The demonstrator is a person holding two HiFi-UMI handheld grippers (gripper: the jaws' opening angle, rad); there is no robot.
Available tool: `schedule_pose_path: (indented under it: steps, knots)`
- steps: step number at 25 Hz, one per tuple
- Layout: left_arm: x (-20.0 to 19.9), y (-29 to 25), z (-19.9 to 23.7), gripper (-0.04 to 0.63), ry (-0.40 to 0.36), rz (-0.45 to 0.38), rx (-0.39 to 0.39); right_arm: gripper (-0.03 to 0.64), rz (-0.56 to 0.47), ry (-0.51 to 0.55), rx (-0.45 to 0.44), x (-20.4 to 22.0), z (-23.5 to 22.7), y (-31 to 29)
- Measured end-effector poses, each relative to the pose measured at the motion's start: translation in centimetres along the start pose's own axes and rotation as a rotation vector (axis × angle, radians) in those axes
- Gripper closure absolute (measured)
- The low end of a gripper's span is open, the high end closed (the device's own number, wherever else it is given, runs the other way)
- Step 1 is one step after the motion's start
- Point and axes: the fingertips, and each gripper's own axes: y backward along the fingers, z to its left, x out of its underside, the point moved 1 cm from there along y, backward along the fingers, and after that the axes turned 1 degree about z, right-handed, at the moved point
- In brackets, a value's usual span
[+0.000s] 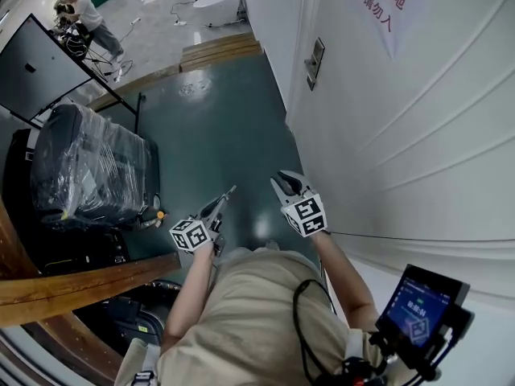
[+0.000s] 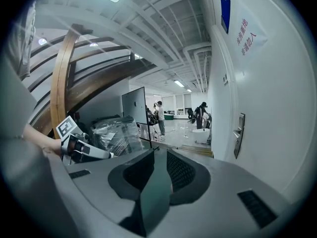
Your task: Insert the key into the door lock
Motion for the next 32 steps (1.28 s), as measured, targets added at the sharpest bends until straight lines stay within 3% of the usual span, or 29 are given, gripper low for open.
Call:
schedule_pose_path:
  steps: [9,32]
  knots:
    - [-0.8,-1.3,0.3,0.561,0.004,0.0,-0.012,0.53,0.013,-0.006,-0.008,0.3,-1.6,-0.5]
    - [-8.7,-1.8,6.4,0.561,-0.024,0.039,0.041,0.529,0.0,-0.032,0.06,-3.9,-0.3,-7.8]
